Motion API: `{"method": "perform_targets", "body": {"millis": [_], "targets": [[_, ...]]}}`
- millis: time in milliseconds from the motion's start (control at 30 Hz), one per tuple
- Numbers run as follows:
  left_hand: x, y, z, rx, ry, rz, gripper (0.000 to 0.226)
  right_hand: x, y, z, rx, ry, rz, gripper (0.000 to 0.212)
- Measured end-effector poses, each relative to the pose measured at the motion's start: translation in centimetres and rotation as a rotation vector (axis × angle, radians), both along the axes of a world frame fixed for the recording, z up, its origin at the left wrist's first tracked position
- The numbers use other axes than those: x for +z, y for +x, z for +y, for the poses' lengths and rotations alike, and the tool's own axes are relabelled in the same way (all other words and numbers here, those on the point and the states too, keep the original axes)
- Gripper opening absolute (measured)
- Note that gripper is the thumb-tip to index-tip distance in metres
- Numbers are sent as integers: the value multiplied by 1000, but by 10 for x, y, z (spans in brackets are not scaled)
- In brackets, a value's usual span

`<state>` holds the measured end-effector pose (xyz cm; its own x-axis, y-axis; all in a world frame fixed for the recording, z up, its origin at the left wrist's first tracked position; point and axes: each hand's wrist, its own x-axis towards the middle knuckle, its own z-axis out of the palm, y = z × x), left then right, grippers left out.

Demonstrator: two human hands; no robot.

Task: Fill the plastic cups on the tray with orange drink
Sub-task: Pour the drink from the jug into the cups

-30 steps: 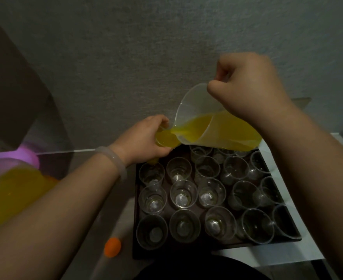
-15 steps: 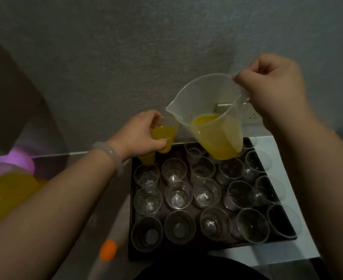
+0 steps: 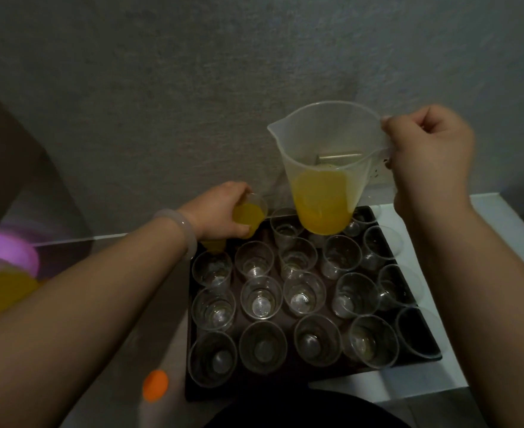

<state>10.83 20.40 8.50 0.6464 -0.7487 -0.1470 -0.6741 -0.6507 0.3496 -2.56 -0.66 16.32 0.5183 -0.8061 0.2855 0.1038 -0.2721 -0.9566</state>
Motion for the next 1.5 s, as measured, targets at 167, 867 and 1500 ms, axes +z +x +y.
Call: {"method": "perform_targets", "body": {"millis": [167, 867, 1500], "targets": [[-4, 6, -6, -36, 119, -15, 73, -11, -4, -1, -5, 15, 2, 29], [-26, 14, -10, -171, 251, 16, 72, -26, -7, -7, -35, 53, 13, 30], [-24, 10, -8, -152, 273, 1, 71, -25, -15, -9, -48, 58, 24, 30]]}}
